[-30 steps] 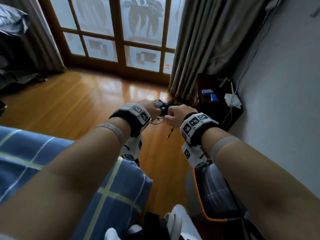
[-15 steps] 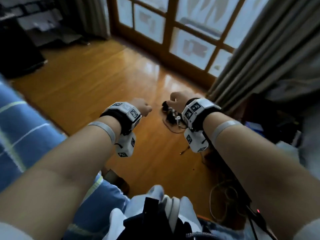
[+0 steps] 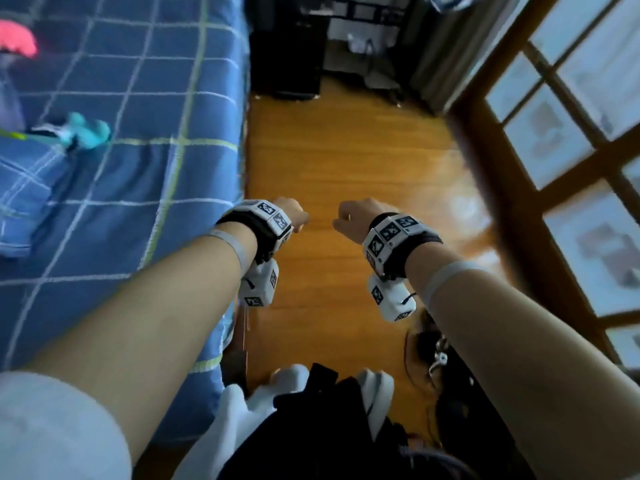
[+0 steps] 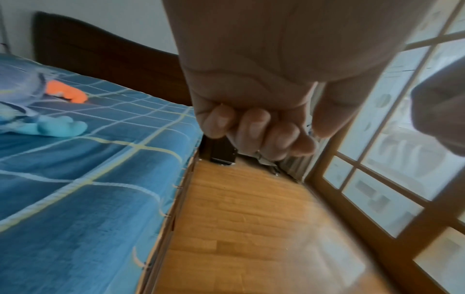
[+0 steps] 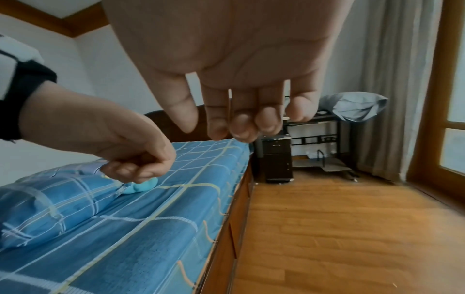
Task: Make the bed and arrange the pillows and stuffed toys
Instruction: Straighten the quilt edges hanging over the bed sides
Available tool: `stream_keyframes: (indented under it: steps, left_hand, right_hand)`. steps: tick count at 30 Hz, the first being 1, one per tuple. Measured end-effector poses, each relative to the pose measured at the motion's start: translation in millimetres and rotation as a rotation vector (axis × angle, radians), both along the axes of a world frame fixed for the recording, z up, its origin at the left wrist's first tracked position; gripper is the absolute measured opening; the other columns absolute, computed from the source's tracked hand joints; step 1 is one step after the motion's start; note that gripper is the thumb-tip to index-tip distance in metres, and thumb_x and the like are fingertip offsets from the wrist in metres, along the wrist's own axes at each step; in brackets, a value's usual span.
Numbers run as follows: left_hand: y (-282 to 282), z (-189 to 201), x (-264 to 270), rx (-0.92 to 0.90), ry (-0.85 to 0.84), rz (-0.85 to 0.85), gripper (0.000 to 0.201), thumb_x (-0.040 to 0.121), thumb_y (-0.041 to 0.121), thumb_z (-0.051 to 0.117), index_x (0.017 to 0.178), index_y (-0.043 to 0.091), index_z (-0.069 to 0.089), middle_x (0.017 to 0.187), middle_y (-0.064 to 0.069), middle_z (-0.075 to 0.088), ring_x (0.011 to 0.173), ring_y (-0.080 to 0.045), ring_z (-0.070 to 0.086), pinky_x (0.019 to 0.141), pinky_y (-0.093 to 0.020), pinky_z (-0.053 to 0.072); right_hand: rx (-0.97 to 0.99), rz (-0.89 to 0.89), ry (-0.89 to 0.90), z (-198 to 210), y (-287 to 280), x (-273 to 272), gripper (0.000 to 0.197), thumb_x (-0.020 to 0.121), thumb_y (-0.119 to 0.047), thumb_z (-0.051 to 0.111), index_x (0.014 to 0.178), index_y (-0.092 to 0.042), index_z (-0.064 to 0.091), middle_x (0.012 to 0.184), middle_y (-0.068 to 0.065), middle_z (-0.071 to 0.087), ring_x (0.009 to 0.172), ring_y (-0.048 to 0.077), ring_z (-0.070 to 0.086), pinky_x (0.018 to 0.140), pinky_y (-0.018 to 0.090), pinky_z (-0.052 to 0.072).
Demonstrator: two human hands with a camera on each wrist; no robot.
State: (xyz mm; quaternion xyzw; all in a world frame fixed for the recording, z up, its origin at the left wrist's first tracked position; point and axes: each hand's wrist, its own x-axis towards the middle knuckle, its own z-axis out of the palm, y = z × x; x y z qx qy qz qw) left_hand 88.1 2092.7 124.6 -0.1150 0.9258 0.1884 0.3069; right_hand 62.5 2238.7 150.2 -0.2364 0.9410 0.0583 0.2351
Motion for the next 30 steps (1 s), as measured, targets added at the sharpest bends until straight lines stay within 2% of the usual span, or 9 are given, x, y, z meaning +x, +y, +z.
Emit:
stream_keyframes:
  steps: [4,7,9,12,15,18,21,27,30]
  left_hand:
    - [-45.3,-1.4,-14.3,-0.039,-0.038,0.109,0.031,0.083,0.025,0.042,0.056,0.016,0.053,0.067,-0.007,0.054,0.062,-0.023,0.049,0.061,-0.026,0.040]
    - [-85.3,-11.6,-3.2,-0.100,-0.091,0.274,0.030,0.090,0.014,0.041,0.102,0.000,0.066,0.111,-0.022,0.061,0.103,-0.033,0.058,0.092,-0.034,0.044]
    - [-110.4,-24.9,16.8,-0.091,-0.129,0.404,0.025,0.095,0.009,0.039,0.106,0.005,0.061,0.129,-0.021,0.055,0.115,-0.033,0.053,0.092,-0.031,0.043]
    - [-138.7,-48.6,59.2,-0.063,-0.160,0.736,0.018,0.092,0.015,0.044,0.095,0.010,0.062,0.114,-0.021,0.057,0.098,-0.031,0.053,0.071,-0.024,0.042]
    - [-140.5,-74.2,104.8,0.007,-0.238,1.070,0.024,0.091,0.017,0.045,0.091,0.008,0.066,0.100,-0.015,0.054,0.109,-0.031,0.056,0.088,-0.029,0.043]
    - [-123.1,-100.0,138.7,0.087,-0.216,1.412,0.036,0.095,0.017,0.044,0.059,0.014,0.044,0.078,-0.008,0.050,0.082,-0.026,0.053,0.073,-0.027,0.043]
    - [-96.8,-127.6,155.1,0.132,-0.209,1.610,0.040,0.096,0.015,0.042,0.057,0.017,0.031,0.063,0.000,0.032,0.074,-0.020,0.039,0.064,-0.026,0.032]
    - [-42.8,-212.1,171.4,0.235,-0.020,1.866,0.010,0.087,0.005,0.056,0.084,0.012,0.049,0.093,-0.014,0.053,0.091,-0.028,0.057,0.081,-0.037,0.043]
    - [-32.6,-259.5,168.9,0.150,0.124,1.920,0.040,0.076,-0.001,0.067,0.112,0.012,0.056,0.114,-0.015,0.054,0.107,-0.028,0.053,0.087,-0.031,0.037]
  right_hand:
    - [0.020,0.150,-0.048,-3.3,-48.7,-49.8,0.035,0.098,-0.033,0.034,0.116,-0.011,0.055,0.111,0.011,0.062,0.084,0.027,0.058,0.062,0.029,0.042]
    - [-0.014,0.257,-0.106,-16.8,-100.3,-69.1,0.035,0.097,-0.030,0.036,0.118,-0.011,0.055,0.116,0.014,0.061,0.081,0.027,0.056,0.058,0.027,0.039]
    - [-0.003,0.359,-0.141,-33.9,-137.4,-70.0,0.033,0.097,-0.030,0.037,0.116,-0.011,0.056,0.112,0.013,0.062,0.077,0.026,0.052,0.062,0.030,0.044]
    - [0.037,0.595,-0.162,-69.9,-189.5,-61.0,0.024,0.096,-0.027,0.040,0.106,-0.009,0.054,0.105,0.014,0.062,0.084,0.031,0.057,0.074,0.037,0.050]
    - [0.044,0.785,-0.240,-96.8,-218.0,-44.9,0.011,0.092,-0.026,0.044,0.089,-0.017,0.047,0.093,0.010,0.057,0.079,0.030,0.051,0.069,0.032,0.043]
    - [0.078,0.982,-0.299,-116.9,-233.7,-29.3,0.011,0.094,-0.024,0.044,0.095,-0.016,0.050,0.097,0.010,0.058,0.078,0.029,0.049,0.069,0.031,0.040]
    - [0.103,1.119,-0.346,-148.2,-243.6,-15.4,0.022,0.096,-0.022,0.042,0.112,-0.011,0.052,0.115,0.013,0.058,0.095,0.032,0.055,0.074,0.033,0.041]
    - [0.108,1.275,-0.364,-249.9,-237.8,15.3,0.065,0.083,-0.008,0.062,0.138,-0.025,0.030,0.145,0.007,0.027,0.131,0.030,0.033,0.101,0.042,0.036]
    - [0.036,1.319,-0.288,-295.8,-230.9,23.0,0.085,0.075,-0.002,0.063,0.143,-0.032,0.023,0.155,0.003,0.012,0.141,0.028,0.018,0.112,0.042,0.024]
